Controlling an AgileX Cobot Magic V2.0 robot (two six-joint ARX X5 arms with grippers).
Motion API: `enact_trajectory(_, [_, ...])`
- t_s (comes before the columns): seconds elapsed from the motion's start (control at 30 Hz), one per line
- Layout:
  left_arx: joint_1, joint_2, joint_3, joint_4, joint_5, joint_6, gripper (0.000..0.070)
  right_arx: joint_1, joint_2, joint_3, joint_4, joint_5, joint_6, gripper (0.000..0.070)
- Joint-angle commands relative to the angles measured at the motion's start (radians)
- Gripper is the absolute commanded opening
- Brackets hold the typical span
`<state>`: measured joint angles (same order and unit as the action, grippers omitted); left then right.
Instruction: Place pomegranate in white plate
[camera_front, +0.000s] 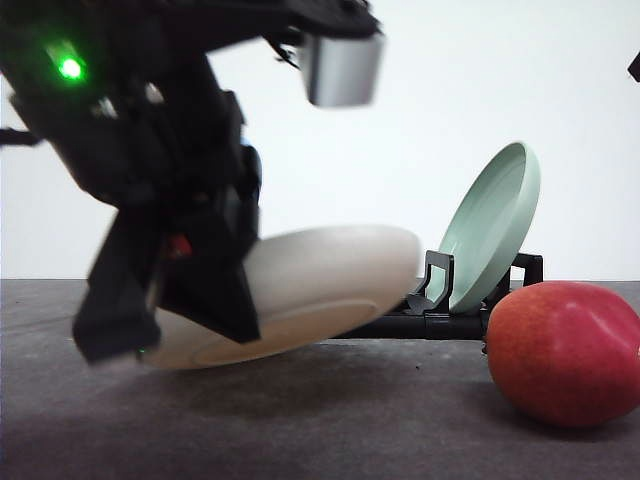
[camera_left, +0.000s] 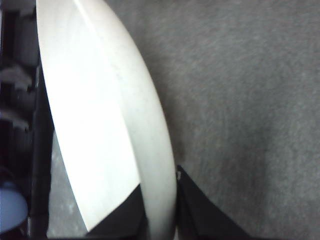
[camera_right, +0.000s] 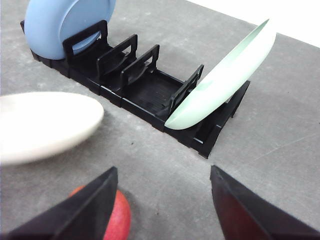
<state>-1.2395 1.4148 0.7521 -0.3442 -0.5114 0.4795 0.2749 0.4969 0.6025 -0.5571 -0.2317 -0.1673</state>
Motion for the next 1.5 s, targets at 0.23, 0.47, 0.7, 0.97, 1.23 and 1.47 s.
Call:
enact_trajectory(0.23, [-0.045, 0.098, 0.008, 0.024, -0.009, 0.061, 0.0043, 0.005, 0.002, 0.015, 0.01, 0.003, 0.01, 0.0373])
enact_trajectory(0.47, [-0.061, 0.098, 0.023, 0.015, -0.009, -0.034, 0.0293, 0.005, 0.002, 0.015, 0.011, 0.004, 0.01, 0.0373])
enact_trajectory(0.7, [-0.047, 0.062, 0.09, -0.073, 0.049, -0.241, 0.0437, 0.005, 0.002, 0.015, 0.01, 0.004, 0.01, 0.0373])
enact_trajectory(0.97, [0.109, -0.11, 0.102, -0.175, 0.417, -0.43, 0.0437, 0.005, 0.003, 0.015, 0.01, 0.003, 0.01, 0.0373])
enact_trajectory(1.23, [0.398, -0.274, 0.102, -0.278, 0.65, -0.449, 0.0437, 0.005, 0.004, 0.015, 0.01, 0.003, 0.01, 0.0373])
enact_trajectory(1.47, [0.702, -0.382, 0.088, -0.292, 0.752, -0.448, 0.0436, 0.005, 0.004, 0.015, 0.01, 0.003, 0.011, 0.0373])
